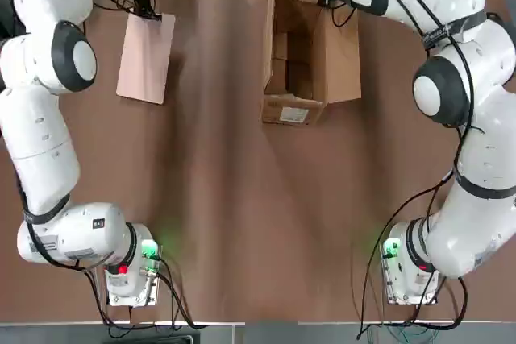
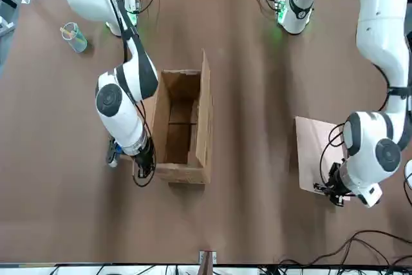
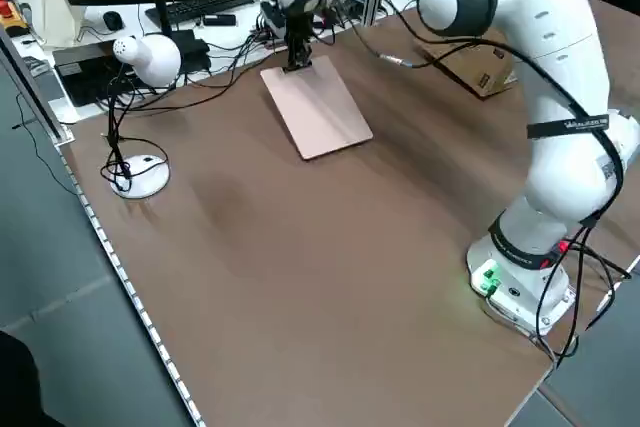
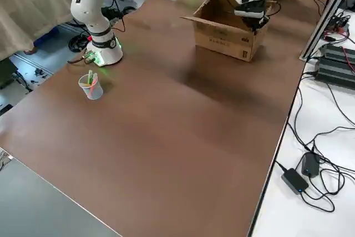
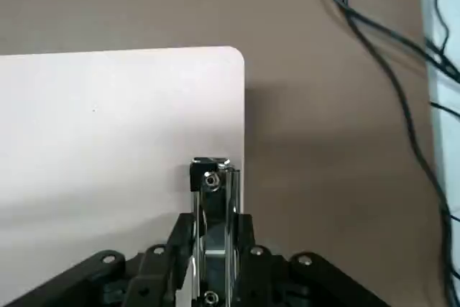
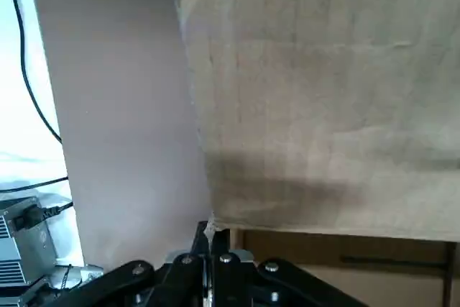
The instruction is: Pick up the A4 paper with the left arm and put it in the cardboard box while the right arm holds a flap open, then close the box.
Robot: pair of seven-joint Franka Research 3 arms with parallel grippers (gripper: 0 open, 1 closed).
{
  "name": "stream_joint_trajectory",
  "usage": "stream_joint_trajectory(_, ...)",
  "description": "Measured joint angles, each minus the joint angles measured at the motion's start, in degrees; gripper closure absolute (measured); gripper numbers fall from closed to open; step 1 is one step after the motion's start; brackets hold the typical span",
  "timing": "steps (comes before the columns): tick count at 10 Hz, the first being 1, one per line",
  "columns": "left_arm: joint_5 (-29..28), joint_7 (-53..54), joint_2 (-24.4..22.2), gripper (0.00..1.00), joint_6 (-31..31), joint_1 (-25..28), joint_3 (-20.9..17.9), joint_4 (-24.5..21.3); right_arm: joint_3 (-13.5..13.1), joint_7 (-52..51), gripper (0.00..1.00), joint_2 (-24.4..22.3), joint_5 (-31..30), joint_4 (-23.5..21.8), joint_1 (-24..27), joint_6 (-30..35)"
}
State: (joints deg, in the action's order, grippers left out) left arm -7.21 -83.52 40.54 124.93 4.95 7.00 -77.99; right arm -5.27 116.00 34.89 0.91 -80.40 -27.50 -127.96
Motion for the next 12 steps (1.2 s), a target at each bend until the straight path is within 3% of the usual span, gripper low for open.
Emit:
stream_joint_trajectory(7,2.55,0.04,-11.98,0.70,-16.64,-0.38,2.19,0.11,0.10,0.00,0.96,1.19,-2.16,0.45,-0.36,-0.46)
stream_joint_trajectory(8,3.20,0.05,-13.03,0.70,-18.92,-0.55,2.46,0.49,0.10,0.00,0.86,1.44,-2.45,0.46,-0.52,-0.47)
stream_joint_trajectory(12,4.76,0.21,-18.27,0.70,-29.81,-0.84,5.65,2.33,0.21,-0.02,0.22,2.01,-7.57,0.45,-2.21,-0.53)
